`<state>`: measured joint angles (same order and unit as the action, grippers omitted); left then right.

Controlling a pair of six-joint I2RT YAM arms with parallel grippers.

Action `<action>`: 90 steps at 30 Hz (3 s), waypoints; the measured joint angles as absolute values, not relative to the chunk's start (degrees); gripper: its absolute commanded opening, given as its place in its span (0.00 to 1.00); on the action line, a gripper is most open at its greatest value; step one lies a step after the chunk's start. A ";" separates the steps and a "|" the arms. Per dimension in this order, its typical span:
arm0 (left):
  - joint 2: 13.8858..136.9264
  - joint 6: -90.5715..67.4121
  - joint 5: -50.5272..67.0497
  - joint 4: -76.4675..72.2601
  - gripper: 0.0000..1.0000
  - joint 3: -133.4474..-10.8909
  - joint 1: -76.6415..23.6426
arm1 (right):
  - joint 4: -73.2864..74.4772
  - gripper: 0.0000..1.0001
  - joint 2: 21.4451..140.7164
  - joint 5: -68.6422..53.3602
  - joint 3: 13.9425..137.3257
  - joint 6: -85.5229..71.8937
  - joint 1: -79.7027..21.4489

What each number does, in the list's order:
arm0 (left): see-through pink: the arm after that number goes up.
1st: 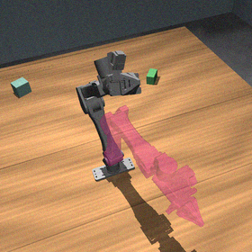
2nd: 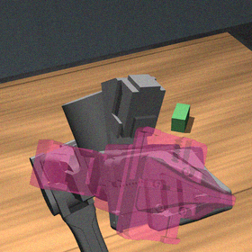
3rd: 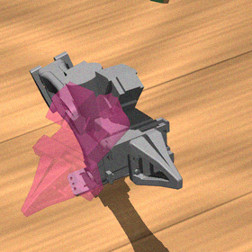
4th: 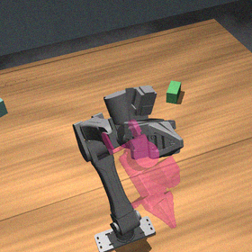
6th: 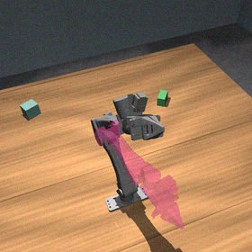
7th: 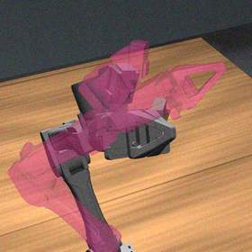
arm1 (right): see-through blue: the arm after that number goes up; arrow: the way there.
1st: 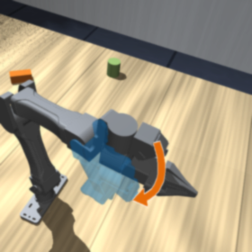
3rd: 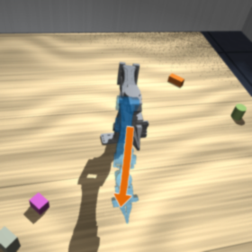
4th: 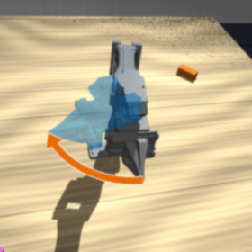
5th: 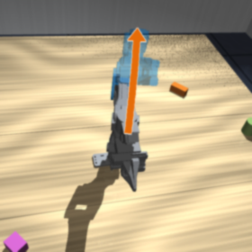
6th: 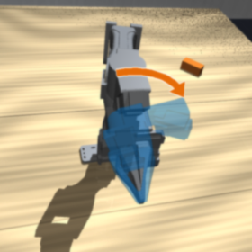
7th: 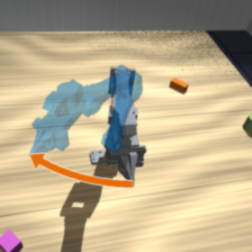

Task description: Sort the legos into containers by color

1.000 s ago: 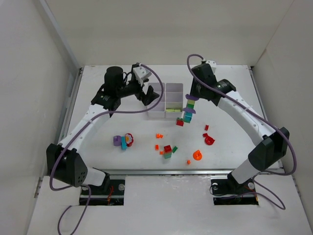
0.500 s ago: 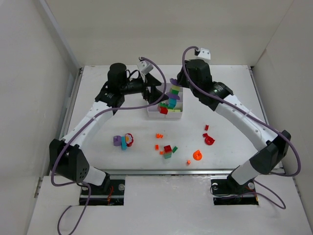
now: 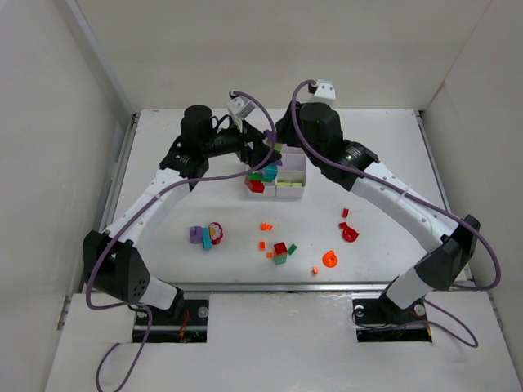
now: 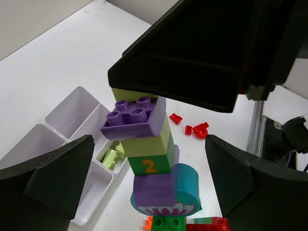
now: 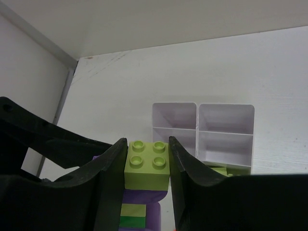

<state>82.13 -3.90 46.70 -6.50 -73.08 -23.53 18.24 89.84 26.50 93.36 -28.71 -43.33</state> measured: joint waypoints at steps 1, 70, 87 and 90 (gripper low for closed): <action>82.13 -3.75 46.22 -6.37 0.96 -73.08 -23.53 | 18.13 0.00 89.84 26.33 93.36 -28.71 -43.42; 75.29 9.65 20.43 4.27 0.00 -61.41 -23.40 | 38.22 0.03 111.00 14.61 93.89 -30.85 -32.64; 75.20 11.77 21.10 4.16 0.00 -61.04 -23.40 | 39.03 0.76 110.93 12.78 94.15 -27.83 -34.17; 74.83 14.35 23.97 4.78 0.00 -60.97 -23.35 | 38.19 0.76 108.33 10.87 93.23 -23.49 -34.35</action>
<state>74.83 14.35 23.97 4.78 -60.97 -23.35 38.20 108.33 10.87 93.23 -23.49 -34.35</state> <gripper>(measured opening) 0.338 0.758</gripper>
